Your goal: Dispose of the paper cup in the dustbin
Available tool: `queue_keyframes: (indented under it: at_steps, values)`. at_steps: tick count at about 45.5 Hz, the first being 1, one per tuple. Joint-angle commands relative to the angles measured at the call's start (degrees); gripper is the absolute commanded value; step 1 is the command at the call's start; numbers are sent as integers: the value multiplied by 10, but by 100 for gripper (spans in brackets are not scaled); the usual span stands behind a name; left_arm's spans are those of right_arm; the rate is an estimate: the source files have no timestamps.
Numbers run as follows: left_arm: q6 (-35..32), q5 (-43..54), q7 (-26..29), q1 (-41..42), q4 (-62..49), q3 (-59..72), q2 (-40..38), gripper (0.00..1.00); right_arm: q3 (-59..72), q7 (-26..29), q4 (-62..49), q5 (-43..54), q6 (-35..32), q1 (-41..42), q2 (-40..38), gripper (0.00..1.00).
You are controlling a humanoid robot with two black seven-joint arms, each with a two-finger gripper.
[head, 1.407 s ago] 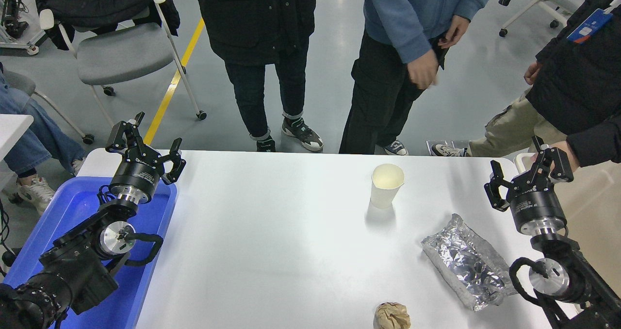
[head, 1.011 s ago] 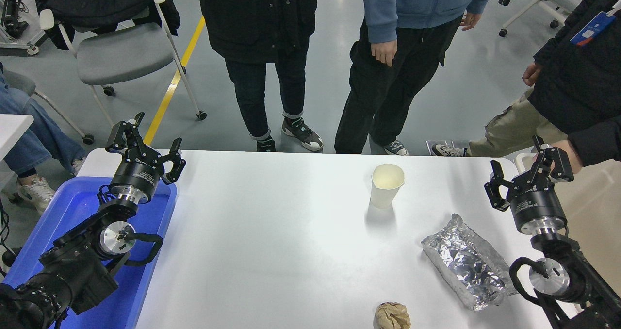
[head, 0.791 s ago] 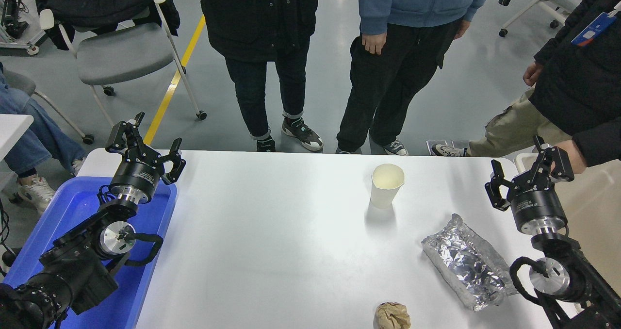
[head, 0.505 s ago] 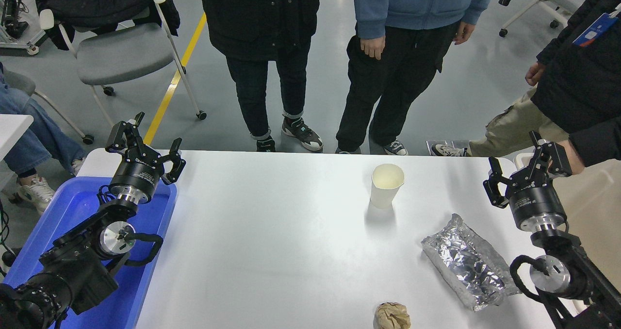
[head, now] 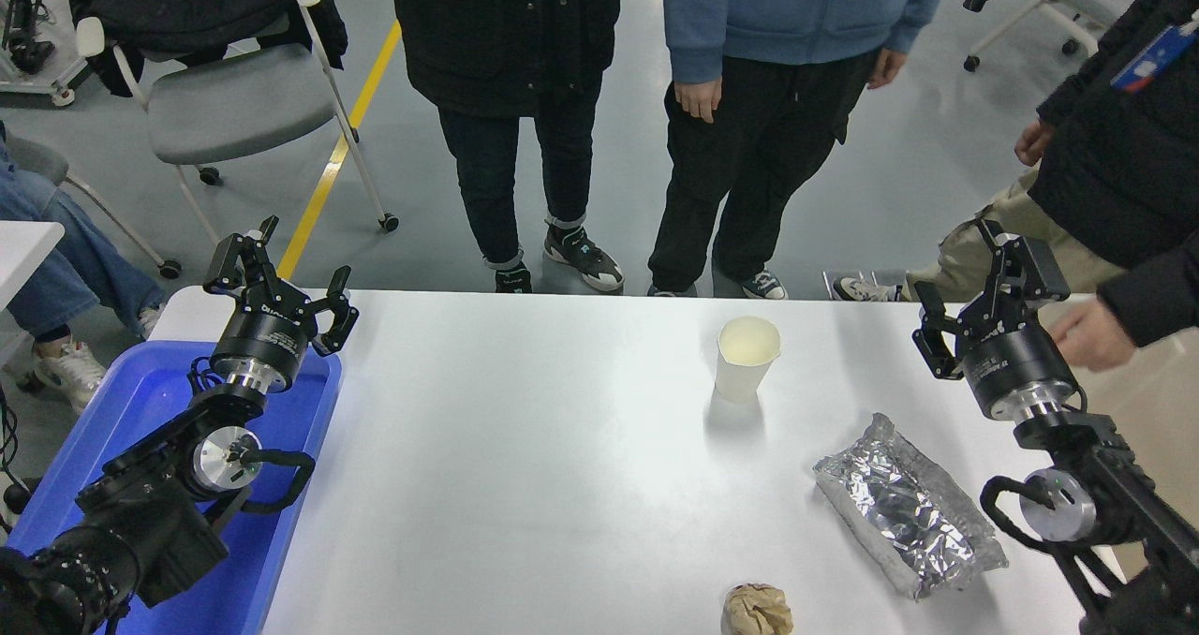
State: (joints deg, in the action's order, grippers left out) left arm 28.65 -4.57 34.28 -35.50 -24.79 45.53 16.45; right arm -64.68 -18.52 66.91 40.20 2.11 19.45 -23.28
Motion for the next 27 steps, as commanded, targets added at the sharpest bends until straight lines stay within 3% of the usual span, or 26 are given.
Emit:
queue_keyframes:
  at_steps: [1,15,27]
  values:
    - [0,0,0,0,0,0,0,100,100,8,6,25,3,81,-78,99]
    - [0,0,0,1,0,0,1,100,333,4,24,59,-1,222,-185,99]
    - [0,0,0,1,0,0,0,100,646,4,36,100,2,472,-192,99]
